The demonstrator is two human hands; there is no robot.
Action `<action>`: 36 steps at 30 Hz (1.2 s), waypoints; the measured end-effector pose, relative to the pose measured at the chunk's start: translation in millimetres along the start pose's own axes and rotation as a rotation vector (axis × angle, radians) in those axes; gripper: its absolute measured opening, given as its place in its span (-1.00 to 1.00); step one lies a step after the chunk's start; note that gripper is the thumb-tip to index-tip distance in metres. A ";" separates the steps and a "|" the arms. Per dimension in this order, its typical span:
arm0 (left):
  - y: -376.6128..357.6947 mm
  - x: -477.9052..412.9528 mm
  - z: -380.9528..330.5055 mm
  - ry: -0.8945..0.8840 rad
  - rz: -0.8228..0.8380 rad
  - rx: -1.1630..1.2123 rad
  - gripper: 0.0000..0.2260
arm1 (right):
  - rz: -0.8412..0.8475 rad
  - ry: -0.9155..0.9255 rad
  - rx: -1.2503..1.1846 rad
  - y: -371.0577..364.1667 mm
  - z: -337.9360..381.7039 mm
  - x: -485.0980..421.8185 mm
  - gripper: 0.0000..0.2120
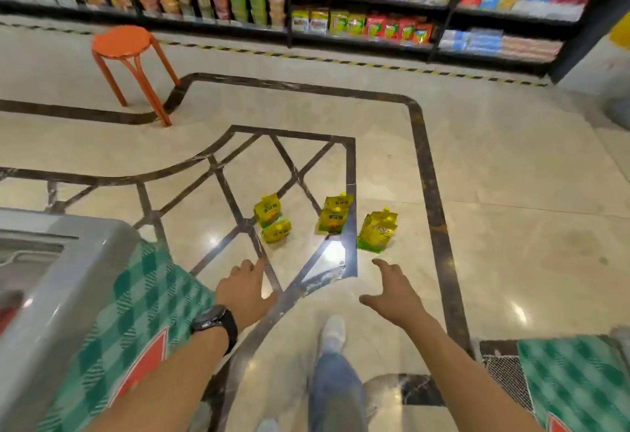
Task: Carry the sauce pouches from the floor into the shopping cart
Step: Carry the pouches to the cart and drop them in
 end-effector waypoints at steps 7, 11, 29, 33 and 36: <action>-130.9 -184.3 -41.5 0.187 0.200 0.149 -0.39 | 0.148 -0.086 -0.244 -81.3 -96.5 -219.0 -0.23; -232.0 -302.3 -38.0 0.343 0.217 0.348 -0.32 | 0.075 -0.119 -0.351 -142.4 -173.6 -345.1 -0.33; -450.8 -608.6 34.5 0.194 -0.348 1.202 -0.40 | -0.313 0.097 -0.594 -280.4 -339.6 -682.6 -0.48; -443.2 -602.5 19.8 0.240 -0.093 1.274 -0.45 | -0.101 0.083 -0.643 -305.0 -329.4 -667.0 -0.57; -444.7 -593.6 -8.3 0.205 0.112 1.273 -0.49 | 0.033 0.105 -0.649 -333.1 -310.9 -648.9 -0.55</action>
Point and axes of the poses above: each hand's wrist, its own x-axis away from the middle knuckle, its own y-axis out of the back of the hand, z = x × y, the point moved 2 cm from there along -x, towards the middle knuckle, and after that the axes turned 11 degrees about y, right-handed, at the moved point
